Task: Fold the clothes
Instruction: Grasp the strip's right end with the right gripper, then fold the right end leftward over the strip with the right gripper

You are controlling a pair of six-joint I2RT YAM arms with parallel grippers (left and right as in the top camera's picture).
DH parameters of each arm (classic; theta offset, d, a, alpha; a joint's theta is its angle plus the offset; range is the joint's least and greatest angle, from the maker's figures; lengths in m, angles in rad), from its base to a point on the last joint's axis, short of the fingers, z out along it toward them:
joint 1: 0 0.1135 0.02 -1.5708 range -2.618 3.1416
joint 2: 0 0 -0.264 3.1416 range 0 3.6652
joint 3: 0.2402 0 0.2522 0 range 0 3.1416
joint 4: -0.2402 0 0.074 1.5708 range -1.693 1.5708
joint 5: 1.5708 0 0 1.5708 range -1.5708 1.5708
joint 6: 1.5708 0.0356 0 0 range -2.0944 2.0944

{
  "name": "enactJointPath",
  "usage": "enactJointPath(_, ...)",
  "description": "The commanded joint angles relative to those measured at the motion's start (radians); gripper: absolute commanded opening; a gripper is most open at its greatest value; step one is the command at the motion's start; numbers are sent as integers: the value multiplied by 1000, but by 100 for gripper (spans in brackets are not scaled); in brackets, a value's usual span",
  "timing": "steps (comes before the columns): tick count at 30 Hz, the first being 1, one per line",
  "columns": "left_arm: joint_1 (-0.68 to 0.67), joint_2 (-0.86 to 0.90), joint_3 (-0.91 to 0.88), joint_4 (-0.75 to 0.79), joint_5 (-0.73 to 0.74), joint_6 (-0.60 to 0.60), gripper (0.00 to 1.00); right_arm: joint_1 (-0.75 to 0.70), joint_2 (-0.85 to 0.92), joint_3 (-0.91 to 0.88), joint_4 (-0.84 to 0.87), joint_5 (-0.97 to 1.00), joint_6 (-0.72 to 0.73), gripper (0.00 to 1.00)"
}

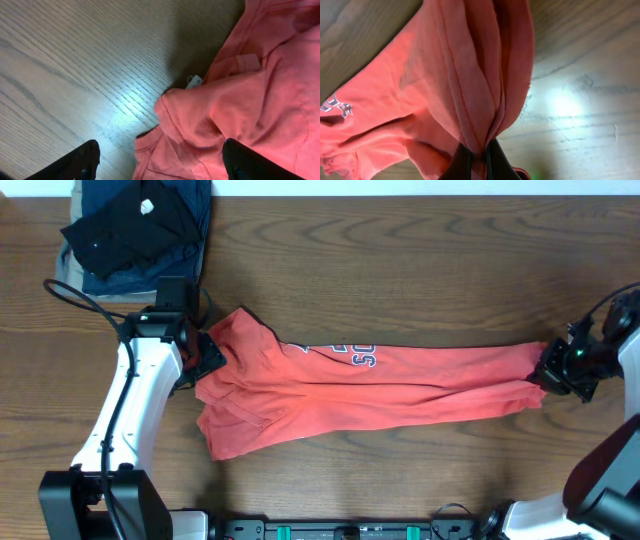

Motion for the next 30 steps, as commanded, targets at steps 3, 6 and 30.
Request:
enactJointPath(3,2,9,-8,14,-5,-6,79,86,-45,19,-12,5,10,1)
enactJointPath(6,2,9,-8,21,-5,-6,80,168,-47,19,-13,5,-9,1)
enactJointPath(30,2,9,-8,21,-5,-6,80,790,-46,-25,126,-3,83,2)
